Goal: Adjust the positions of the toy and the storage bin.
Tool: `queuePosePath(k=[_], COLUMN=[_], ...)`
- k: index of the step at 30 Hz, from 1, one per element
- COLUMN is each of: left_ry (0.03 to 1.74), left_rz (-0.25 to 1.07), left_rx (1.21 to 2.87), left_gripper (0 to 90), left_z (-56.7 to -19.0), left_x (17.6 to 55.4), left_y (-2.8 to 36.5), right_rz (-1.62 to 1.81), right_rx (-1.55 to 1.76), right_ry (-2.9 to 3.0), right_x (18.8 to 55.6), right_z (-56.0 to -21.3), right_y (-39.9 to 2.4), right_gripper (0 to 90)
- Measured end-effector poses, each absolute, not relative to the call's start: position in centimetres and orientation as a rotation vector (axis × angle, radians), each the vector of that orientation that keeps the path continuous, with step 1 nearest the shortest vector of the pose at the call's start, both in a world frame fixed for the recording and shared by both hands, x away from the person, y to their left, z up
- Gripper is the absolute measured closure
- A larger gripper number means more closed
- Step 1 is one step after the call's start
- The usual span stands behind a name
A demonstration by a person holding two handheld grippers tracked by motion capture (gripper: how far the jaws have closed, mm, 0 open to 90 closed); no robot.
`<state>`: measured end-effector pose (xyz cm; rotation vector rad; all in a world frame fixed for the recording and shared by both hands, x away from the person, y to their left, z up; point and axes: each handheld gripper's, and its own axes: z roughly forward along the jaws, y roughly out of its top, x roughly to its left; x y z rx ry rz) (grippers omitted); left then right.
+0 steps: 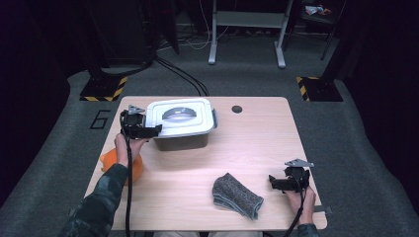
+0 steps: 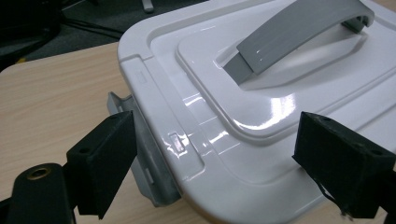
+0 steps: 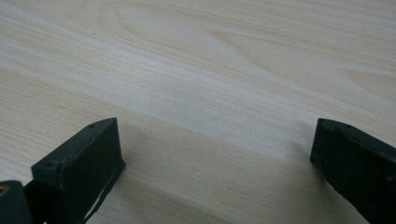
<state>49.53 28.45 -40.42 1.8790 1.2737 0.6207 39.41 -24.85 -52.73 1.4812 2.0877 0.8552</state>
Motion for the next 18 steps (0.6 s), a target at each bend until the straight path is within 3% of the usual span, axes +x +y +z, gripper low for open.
queuePosePath(k=[18], left_ry=[1.255], left_rz=[0.598], left_rx=[1.884], left_gripper=[13.8], left_z=[-41.29], left_x=[50.47], left_y=[28.15], right_rz=[0.872], right_rx=[1.482], right_ry=[2.075], right_x=[39.27], right_z=[-52.82], right_y=[-24.78], right_gripper=[1.7])
